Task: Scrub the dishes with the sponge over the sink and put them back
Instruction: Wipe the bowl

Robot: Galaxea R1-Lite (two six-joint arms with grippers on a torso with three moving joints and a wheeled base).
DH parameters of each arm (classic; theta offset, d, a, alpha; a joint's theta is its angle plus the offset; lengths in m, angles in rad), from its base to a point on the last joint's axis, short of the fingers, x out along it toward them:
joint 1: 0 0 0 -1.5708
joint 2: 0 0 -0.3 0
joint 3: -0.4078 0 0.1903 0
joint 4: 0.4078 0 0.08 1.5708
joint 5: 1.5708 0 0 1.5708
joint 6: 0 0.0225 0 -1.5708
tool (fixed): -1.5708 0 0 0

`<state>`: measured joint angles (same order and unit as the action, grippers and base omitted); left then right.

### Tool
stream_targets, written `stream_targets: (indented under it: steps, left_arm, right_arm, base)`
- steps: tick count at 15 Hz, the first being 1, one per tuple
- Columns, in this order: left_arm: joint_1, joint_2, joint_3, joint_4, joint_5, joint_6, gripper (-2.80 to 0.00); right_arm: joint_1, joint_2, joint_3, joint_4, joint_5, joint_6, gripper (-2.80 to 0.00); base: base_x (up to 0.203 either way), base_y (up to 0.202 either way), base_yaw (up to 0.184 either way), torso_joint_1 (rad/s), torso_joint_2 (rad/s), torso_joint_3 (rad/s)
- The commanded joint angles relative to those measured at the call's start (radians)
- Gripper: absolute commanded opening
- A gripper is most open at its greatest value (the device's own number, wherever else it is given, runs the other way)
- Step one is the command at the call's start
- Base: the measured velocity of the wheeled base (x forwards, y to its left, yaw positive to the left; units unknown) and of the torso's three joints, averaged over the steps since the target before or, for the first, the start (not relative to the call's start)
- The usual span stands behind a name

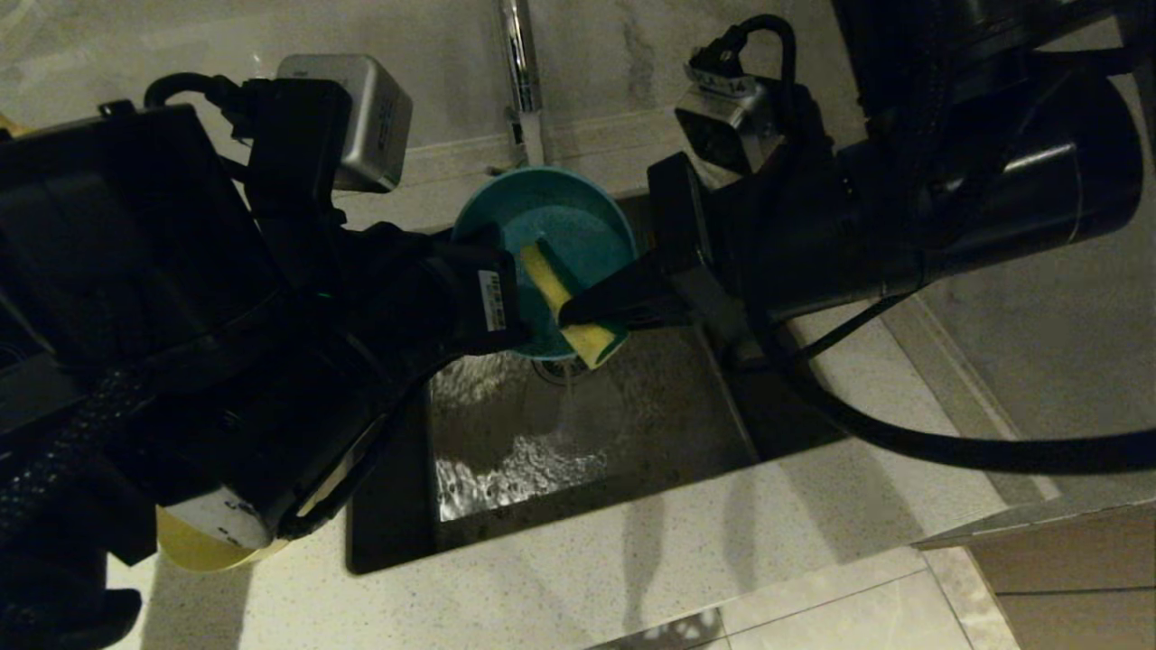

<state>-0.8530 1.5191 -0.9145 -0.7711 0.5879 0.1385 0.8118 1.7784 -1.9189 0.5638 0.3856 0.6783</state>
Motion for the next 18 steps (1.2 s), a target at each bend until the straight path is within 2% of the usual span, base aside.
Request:
stream_targets:
  steps: [1, 7, 12, 18]
  left_arm:
    - [0.000, -0.001, 0.002, -0.005, 0.005, 0.000, -2.80]
    - [0.002, -0.011, 0.003, -0.004, 0.006, 0.003, -2.80]
    - [0.002, -0.013, 0.014, -0.004, 0.004, 0.004, -2.80]
    - [0.002, -0.026, 0.029, -0.004, 0.003, 0.007, -2.80]
  right_arm:
    - [-0.013, -0.037, 0.009, 0.006, 0.003, 0.004, -2.80]
    - [-0.026, -0.044, 0.012, 0.000, -0.001, -0.001, -2.80]
    - [-0.024, -0.023, -0.011, -0.013, 0.002, -0.044, -2.80]
    - [-0.009, 0.006, -0.011, -0.113, 0.004, -0.057, -2.80]
  base:
    - [0.000, 0.000, 0.000, 0.000, 0.00, 0.000]
    - [0.000, 0.000, 0.000, 0.000, 0.00, 0.000]
    - [0.000, 0.000, 0.000, 0.000, 0.00, 0.000]
    - [0.000, 0.000, 0.000, 0.000, 0.00, 0.000]
